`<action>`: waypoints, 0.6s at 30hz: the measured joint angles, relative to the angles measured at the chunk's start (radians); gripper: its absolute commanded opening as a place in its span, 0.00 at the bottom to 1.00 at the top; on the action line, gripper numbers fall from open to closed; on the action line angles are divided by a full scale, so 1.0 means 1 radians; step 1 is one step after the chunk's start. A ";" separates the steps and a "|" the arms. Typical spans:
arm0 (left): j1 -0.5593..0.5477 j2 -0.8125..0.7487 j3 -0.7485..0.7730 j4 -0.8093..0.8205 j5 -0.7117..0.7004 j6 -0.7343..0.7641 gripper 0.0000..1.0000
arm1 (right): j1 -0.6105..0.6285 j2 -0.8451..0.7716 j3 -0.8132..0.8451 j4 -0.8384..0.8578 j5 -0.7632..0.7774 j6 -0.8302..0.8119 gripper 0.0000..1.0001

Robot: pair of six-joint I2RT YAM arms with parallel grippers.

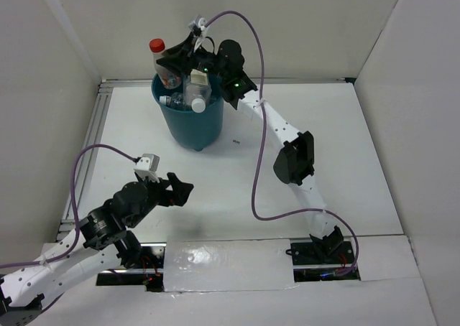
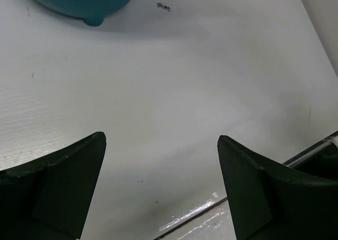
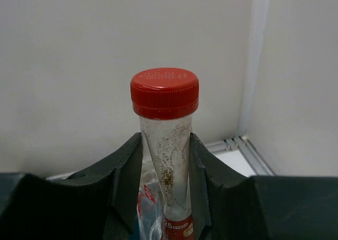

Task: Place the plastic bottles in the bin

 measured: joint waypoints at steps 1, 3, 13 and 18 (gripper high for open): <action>0.000 0.002 0.000 0.002 0.002 0.000 0.99 | -0.004 0.015 0.000 0.000 0.004 0.000 0.34; 0.000 0.007 0.000 0.004 0.005 0.000 0.99 | -0.013 0.053 0.000 -0.003 0.011 0.000 0.51; 0.000 0.013 0.000 0.007 0.014 0.000 0.99 | -0.017 0.106 0.021 -0.014 0.034 -0.016 1.00; 0.000 0.043 0.000 0.044 0.026 0.003 0.99 | -0.027 0.087 0.047 -0.070 0.038 -0.063 1.00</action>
